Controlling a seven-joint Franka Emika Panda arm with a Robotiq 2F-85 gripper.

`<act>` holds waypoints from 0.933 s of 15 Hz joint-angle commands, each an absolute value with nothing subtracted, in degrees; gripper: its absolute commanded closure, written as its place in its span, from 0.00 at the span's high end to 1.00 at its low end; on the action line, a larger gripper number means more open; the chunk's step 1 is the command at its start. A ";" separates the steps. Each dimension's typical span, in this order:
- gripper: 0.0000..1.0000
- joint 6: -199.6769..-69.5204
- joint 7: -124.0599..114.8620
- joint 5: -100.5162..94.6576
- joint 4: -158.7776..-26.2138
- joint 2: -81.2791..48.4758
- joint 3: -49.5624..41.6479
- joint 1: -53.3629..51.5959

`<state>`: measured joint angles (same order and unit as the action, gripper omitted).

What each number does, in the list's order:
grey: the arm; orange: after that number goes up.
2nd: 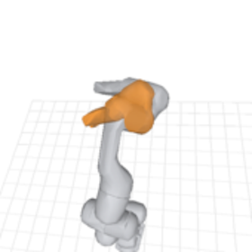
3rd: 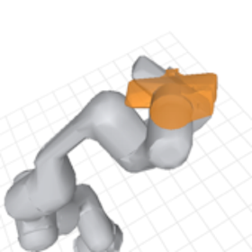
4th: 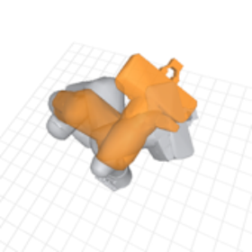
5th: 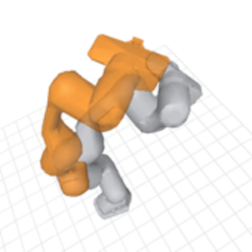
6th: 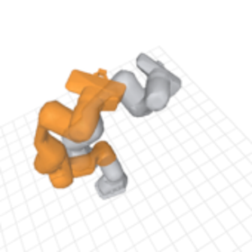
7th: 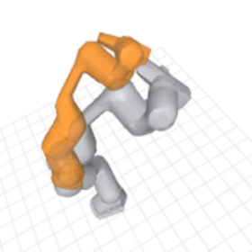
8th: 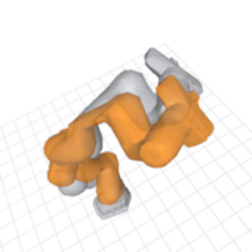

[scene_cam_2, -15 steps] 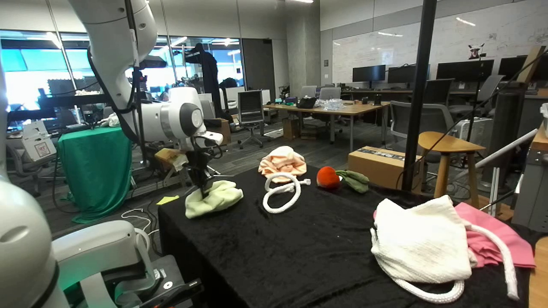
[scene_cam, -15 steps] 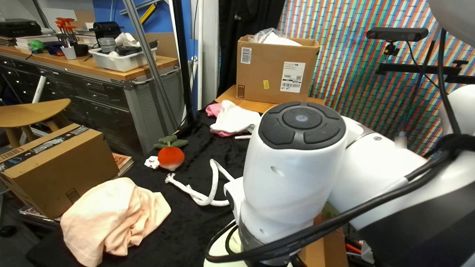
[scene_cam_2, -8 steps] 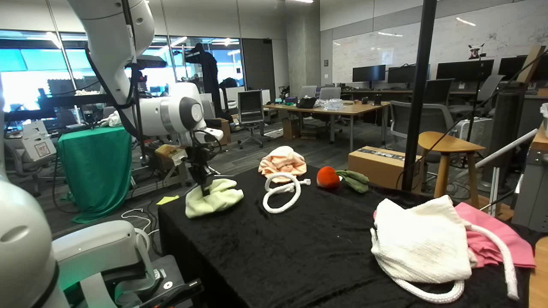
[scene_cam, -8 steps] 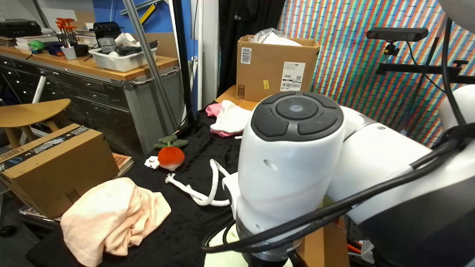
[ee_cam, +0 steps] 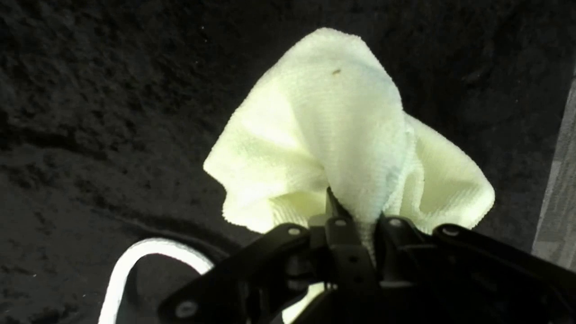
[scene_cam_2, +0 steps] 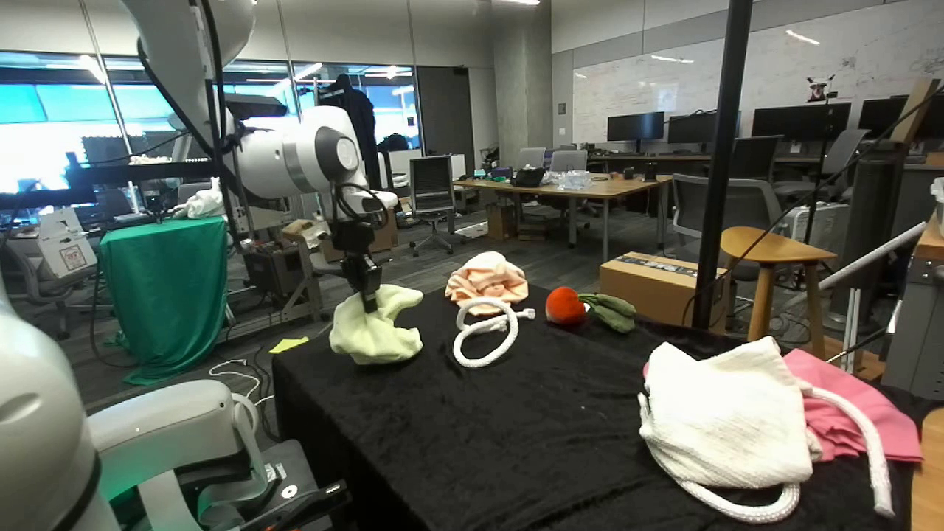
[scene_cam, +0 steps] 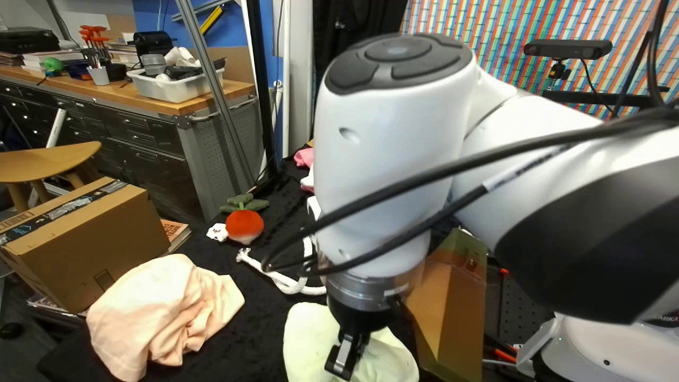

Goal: Move the things on the table to the back right corner

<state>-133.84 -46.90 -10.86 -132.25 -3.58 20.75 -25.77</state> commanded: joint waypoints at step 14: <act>0.08 -123.02 -41.31 -15.20 -115.84 -1.24 12.02 -12.49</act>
<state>-125.17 -41.62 -12.98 -120.86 0.17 13.38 -14.21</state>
